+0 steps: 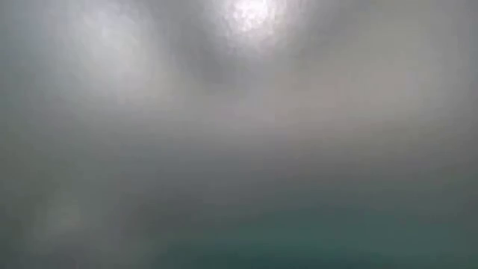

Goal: Sort silverware by color (type)
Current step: Put the blue spoon into the orange bin

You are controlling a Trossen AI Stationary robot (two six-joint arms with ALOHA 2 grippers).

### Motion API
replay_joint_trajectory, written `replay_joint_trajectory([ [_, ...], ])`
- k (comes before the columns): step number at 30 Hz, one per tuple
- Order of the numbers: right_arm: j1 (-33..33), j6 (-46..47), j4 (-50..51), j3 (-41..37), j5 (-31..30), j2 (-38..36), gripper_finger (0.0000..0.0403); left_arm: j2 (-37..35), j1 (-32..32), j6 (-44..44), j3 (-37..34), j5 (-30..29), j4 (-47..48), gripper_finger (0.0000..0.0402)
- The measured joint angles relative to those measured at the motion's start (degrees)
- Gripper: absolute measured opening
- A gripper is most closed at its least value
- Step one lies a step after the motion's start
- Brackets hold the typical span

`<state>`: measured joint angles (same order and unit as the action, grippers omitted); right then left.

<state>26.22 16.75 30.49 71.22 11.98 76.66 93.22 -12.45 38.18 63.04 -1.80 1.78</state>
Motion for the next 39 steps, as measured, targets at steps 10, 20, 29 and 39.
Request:
replay_joint_trajectory([
  [10, -2.8, 13.7, -19.4, -2.4, -1.5, 0.3, 0.0079, -4.4, -0.8, 0.4, -2.2, -3.3, -5.3, 0.0008],
  [20, -3.6, 17.3, -19.3, -2.6, -3.1, 0.3, 0.0131, -4.4, -2.1, 1.2, -1.7, -3.4, -5.4, 0.0008],
  [29, -3.6, 17.4, -19.3, -2.6, -7.7, 0.3, 0.018, -4.4, -1.9, 1.5, -1.7, -3.0, -10.7, 0.0008],
  [39, -3.6, 16.7, -21.0, -2.6, -9.9, 0.3, 0.0168, -4.4, -1.9, -0.6, -1.7, -2.0, -14.6, 0.0008],
])
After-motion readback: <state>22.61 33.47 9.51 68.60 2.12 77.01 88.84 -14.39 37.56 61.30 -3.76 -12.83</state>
